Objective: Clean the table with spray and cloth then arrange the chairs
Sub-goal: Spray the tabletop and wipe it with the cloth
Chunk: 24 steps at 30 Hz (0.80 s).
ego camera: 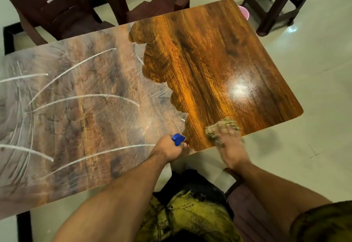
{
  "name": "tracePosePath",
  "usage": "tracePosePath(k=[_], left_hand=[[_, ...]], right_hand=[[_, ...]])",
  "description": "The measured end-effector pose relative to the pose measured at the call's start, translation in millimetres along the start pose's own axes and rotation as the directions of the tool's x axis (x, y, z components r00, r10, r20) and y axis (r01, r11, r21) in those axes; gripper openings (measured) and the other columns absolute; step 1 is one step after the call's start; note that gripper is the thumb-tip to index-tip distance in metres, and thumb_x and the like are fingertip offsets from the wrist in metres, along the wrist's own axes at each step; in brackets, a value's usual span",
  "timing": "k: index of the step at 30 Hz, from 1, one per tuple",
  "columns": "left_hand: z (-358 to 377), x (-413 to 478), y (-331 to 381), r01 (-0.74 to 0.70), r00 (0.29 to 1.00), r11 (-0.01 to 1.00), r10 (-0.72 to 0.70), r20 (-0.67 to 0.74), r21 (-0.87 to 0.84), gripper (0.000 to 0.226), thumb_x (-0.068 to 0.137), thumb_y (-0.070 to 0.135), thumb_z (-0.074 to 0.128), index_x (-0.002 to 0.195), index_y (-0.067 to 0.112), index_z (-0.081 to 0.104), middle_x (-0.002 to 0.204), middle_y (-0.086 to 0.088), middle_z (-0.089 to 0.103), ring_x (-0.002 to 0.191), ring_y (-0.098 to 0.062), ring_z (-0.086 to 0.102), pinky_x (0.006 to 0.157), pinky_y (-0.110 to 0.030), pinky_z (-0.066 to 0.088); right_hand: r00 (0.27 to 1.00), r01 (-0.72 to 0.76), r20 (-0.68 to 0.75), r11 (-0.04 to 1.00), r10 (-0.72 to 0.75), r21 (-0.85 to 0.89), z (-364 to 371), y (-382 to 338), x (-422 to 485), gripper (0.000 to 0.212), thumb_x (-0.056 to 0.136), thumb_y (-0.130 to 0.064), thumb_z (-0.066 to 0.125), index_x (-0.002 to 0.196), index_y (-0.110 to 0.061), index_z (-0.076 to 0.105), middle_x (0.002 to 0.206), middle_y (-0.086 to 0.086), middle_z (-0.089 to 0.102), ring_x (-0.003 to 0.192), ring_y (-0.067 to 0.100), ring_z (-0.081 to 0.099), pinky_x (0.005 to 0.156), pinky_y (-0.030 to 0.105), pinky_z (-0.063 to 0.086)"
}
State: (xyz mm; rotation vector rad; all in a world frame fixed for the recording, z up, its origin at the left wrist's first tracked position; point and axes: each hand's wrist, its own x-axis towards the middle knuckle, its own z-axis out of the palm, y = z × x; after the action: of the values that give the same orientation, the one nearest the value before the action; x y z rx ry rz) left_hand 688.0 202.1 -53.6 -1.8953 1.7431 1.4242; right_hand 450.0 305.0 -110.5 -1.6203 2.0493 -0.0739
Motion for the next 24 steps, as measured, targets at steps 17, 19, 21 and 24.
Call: tracePosePath(k=[17,19,21,24], left_hand=[[-13.9,-37.3,-44.4,0.133,0.967,0.987,-0.149,-0.205,-0.088,0.028,0.095,0.028,0.064,0.074,0.015,0.051,0.068,-0.003,0.053,0.059,-0.013,0.049,0.054,-0.028,0.039],[-21.8,-38.4,-53.2,0.155,0.962,0.984,-0.170,-0.215,-0.086,0.034,0.097,0.032,0.063,0.071,0.018,0.045,0.066,-0.001,0.049,0.059,-0.013,0.047,0.052,-0.026,0.035],[-29.0,-35.2,-57.4,0.165,0.953,0.984,-0.177,-0.244,-0.070,0.035,0.095,0.038,0.063,0.072,0.020,0.046,0.068,-0.002,0.053,0.066,-0.019,0.054,0.059,-0.028,0.038],[-41.9,-30.4,-59.8,0.149,0.955,0.987,-0.158,-0.249,-0.056,0.027,0.093,0.037,0.064,0.076,0.018,0.054,0.079,-0.007,0.063,0.077,-0.025,0.062,0.067,-0.031,0.045]], right_hand=[[0.725,0.674,0.359,0.712,-0.588,-0.197,26.2,-89.6,15.5,0.070,0.097,-0.038,0.037,0.158,-0.036,0.003,0.165,-0.005,-0.010,0.149,0.023,-0.021,0.115,0.046,-0.022],[0.893,0.428,0.245,0.882,-0.378,-0.199,19.0,-93.6,30.1,0.061,0.102,-0.050,0.022,0.156,-0.040,-0.004,0.166,-0.006,-0.013,0.149,0.021,-0.023,0.118,0.049,-0.019],[0.985,0.129,0.132,0.983,-0.112,-0.129,18.7,-114.4,38.8,0.061,0.104,-0.051,0.021,0.158,-0.036,-0.004,0.166,-0.004,-0.015,0.151,0.024,-0.022,0.120,0.052,-0.015],[0.948,0.265,0.224,0.951,-0.227,-0.157,33.6,-155.2,29.4,0.065,0.104,-0.045,0.026,0.158,-0.031,-0.007,0.165,0.002,-0.019,0.148,0.032,-0.025,0.117,0.055,-0.019]])
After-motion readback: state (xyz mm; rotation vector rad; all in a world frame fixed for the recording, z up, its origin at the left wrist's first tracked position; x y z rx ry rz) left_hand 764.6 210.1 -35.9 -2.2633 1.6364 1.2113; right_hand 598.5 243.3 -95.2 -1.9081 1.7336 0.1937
